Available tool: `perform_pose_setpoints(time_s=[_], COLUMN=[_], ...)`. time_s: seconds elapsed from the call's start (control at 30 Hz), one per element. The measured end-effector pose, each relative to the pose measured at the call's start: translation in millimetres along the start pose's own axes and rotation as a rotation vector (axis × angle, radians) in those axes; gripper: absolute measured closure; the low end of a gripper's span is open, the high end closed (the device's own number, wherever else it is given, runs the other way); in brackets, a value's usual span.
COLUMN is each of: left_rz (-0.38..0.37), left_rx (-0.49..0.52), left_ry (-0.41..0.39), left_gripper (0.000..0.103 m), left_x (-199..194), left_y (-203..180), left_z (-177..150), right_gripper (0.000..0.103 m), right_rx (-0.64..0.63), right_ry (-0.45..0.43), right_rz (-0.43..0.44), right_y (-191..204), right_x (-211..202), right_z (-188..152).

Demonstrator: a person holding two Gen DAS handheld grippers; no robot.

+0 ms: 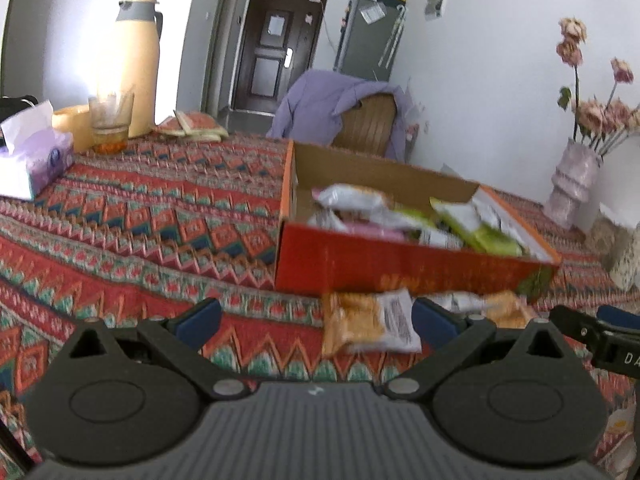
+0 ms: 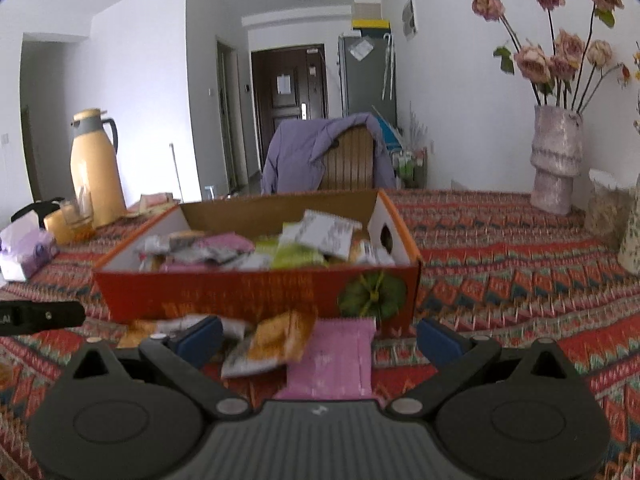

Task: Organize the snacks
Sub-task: 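Move both tools back over the snack pile, then grasp a pink packet with the right gripper and lift it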

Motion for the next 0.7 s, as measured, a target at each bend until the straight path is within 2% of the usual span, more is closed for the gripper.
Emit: perform_pose_setpoints(time_s=[0.1, 0.2, 0.3, 0.37, 0.43, 0.47, 0.7], left_rz=[0.000, -0.001, -0.034, -0.039, -0.038, -0.039, -0.043], left_rx=[0.008, 0.034, 0.030, 0.030, 0.029, 0.029, 0.021], left_ry=[0.006, -0.026, -0.026, -0.023, -0.016, -0.013, -0.009], left_gripper=[0.000, 0.000, 0.000, 0.000, 0.000, 0.000, 0.000], left_x=[2, 2, 2, 2, 3, 4, 5], left_y=[3, 2, 4, 4, 4, 4, 5], left_z=[-14, -22, -23, -23, -24, -24, -25], right_gripper=[0.000, 0.000, 0.000, 0.004, 0.013, 0.015, 0.018], right_rx=[-0.001, -0.013, -0.038, -0.054, -0.070, -0.074, -0.117], right_ry=[0.014, 0.019, 0.032, 0.045, 0.072, 0.084, 0.187], right_rz=[0.015, 0.030, 0.026, 0.020, 0.001, -0.004, -0.012], right_y=[3, 6, 10, 11, 10, 9, 5], right_x=[-2, -3, -1, 1, 7, 10, 45], right_z=[-8, -13, -16, -17, -17, -17, -8])
Point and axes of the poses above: each gripper's, at about its wrist camera, not at the fingertips, and x roughly the way its jaws point, y to its left, z to its top, the point moved 1 cm from there along x, roughly the way its jaws point, and after that the axes turned 15 degrees about -x, right-handed, at the moved point
